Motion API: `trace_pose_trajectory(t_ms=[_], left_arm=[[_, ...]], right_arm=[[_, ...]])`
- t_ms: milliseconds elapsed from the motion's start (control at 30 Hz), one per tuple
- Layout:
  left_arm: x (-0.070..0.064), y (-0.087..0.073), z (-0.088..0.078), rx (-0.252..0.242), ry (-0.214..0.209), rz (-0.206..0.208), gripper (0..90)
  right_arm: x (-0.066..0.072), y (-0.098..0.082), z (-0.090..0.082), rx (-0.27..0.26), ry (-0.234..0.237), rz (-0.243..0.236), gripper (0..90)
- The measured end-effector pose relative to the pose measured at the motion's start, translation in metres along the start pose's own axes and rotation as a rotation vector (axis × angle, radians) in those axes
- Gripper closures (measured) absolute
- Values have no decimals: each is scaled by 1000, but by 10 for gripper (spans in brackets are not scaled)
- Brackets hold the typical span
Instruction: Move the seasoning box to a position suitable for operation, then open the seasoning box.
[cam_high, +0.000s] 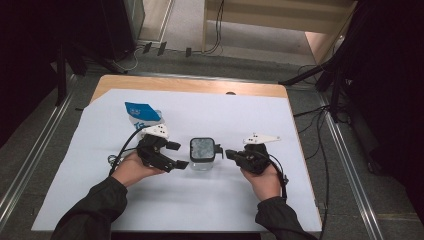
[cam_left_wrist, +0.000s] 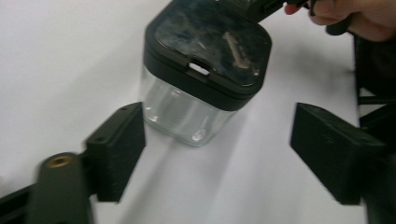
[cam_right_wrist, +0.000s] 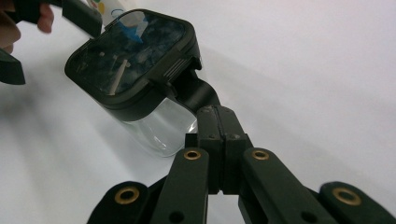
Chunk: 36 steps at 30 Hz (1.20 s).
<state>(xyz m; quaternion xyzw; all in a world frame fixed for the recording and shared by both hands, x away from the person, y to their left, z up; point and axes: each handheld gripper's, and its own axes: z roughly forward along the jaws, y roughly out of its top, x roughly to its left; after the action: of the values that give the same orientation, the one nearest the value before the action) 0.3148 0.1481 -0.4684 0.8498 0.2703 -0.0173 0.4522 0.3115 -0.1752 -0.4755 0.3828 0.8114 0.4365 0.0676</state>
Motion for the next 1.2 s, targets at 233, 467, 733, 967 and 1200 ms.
trace_pose_trajectory(t_ms=[233, 467, 733, 967, 1200], left_arm=[[1, 3, -2, -12, 24, 13, 122], [7, 13, 12, 26, 3, 24, 66], [8, 10, 29, 34, -7, 53, 45], [11, 9, 35, 20, -7, 55, 56], [12, 12, 40, 2, -28, 83, 88]], right_arm=[[-1, 0, 4, 26, 16, 8, 900], [-2, 1, 8, 41, 18, 13, 900], [-2, 1, 9, 36, 17, 19, 900], [-2, 1, 10, 35, 11, 19, 900], [-2, 1, 10, 26, 10, 26, 900]])
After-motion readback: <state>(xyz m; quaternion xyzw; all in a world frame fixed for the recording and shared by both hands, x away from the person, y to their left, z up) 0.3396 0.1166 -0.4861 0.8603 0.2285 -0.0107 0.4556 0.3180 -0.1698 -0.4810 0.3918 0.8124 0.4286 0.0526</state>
